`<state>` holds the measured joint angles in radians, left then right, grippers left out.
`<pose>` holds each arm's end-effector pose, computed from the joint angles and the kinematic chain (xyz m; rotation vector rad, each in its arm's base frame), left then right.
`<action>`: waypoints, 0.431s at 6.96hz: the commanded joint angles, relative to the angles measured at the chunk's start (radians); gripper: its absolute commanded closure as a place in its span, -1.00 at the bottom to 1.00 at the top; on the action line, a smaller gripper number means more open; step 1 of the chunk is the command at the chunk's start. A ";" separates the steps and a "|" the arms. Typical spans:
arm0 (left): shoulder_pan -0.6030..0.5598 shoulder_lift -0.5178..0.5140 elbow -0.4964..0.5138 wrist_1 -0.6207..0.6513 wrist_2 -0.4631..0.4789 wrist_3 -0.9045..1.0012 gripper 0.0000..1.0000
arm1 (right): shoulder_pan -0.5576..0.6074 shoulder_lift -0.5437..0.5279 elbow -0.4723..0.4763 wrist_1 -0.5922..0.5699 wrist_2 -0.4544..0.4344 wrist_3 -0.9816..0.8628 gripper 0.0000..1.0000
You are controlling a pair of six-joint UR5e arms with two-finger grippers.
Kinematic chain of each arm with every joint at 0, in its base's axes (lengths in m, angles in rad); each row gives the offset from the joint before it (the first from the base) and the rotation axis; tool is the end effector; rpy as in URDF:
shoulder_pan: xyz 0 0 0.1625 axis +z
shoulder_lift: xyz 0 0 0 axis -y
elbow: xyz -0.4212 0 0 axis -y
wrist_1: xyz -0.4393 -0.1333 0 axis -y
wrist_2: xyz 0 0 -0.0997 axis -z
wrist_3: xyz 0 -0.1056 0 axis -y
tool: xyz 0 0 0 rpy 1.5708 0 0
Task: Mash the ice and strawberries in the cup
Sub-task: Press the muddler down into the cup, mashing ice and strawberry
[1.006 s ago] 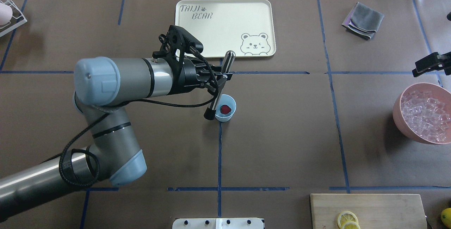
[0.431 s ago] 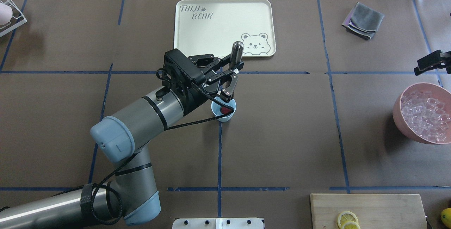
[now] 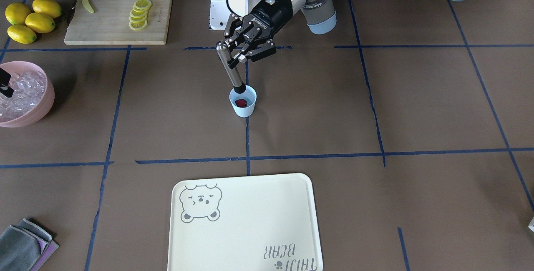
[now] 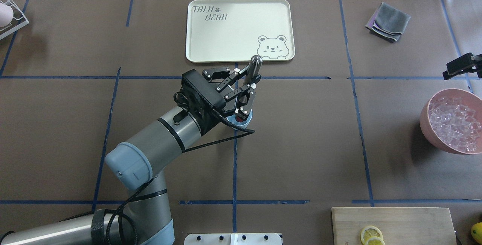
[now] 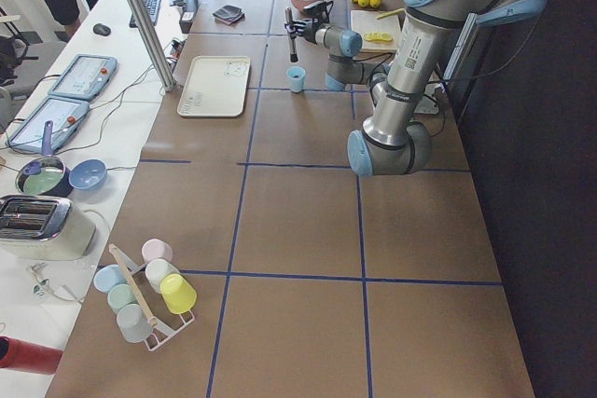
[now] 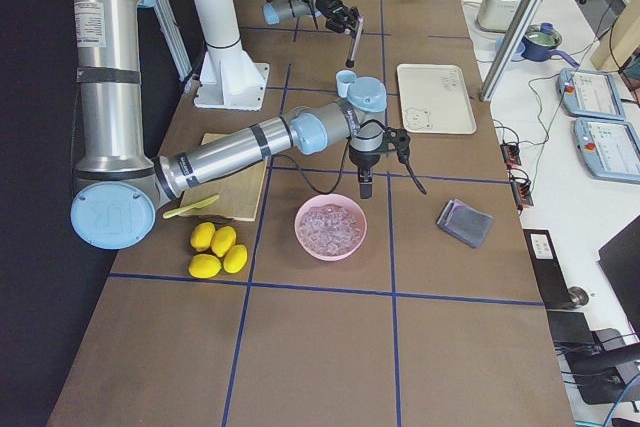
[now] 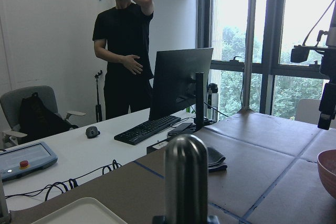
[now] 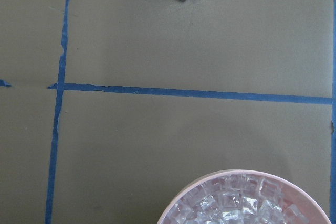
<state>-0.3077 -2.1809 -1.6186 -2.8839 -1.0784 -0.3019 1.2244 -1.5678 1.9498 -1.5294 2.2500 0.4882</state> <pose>0.5504 -0.3672 0.1110 1.5691 1.1142 0.1586 -0.1182 -0.5246 0.4539 0.1008 -0.7757 -0.0093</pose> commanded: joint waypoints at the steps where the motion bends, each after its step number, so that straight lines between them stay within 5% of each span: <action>1: 0.025 0.003 0.023 -0.014 0.023 0.020 0.94 | 0.000 0.003 0.000 0.000 0.000 0.001 -1.00; 3: 0.042 0.000 0.069 -0.017 0.052 0.020 0.94 | 0.000 0.002 -0.002 0.000 0.000 0.001 -1.00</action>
<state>-0.2764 -2.1791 -1.5788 -2.8980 -1.0475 -0.2822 1.2242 -1.5659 1.9488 -1.5294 2.2502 0.4893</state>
